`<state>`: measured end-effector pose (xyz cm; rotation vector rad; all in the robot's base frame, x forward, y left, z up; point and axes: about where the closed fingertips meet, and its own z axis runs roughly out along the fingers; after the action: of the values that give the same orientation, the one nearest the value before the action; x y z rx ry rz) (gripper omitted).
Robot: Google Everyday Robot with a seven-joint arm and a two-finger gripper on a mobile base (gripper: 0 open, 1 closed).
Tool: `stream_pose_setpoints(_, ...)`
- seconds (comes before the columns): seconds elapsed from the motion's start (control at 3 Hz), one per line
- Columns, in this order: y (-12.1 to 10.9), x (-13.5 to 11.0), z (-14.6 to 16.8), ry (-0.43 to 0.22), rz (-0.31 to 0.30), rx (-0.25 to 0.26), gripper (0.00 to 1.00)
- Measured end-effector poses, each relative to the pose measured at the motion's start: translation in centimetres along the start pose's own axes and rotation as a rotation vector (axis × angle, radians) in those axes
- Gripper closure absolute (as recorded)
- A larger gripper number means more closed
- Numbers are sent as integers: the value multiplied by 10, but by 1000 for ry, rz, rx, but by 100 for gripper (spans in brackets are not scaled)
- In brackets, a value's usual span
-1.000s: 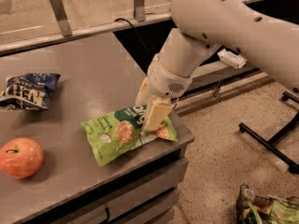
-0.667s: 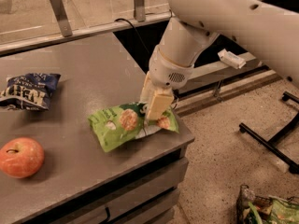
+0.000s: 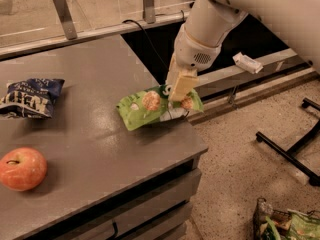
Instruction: Move green rice chip bag near blue chip bag
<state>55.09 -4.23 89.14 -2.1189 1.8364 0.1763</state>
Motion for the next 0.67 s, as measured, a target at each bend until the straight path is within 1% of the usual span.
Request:
stream_pose_setpoints(0.33,-22,0,-12,-12,-44,89,100)
stream_pose_setpoints(0.67,-47,-2,-12,-39,-81,197,100)
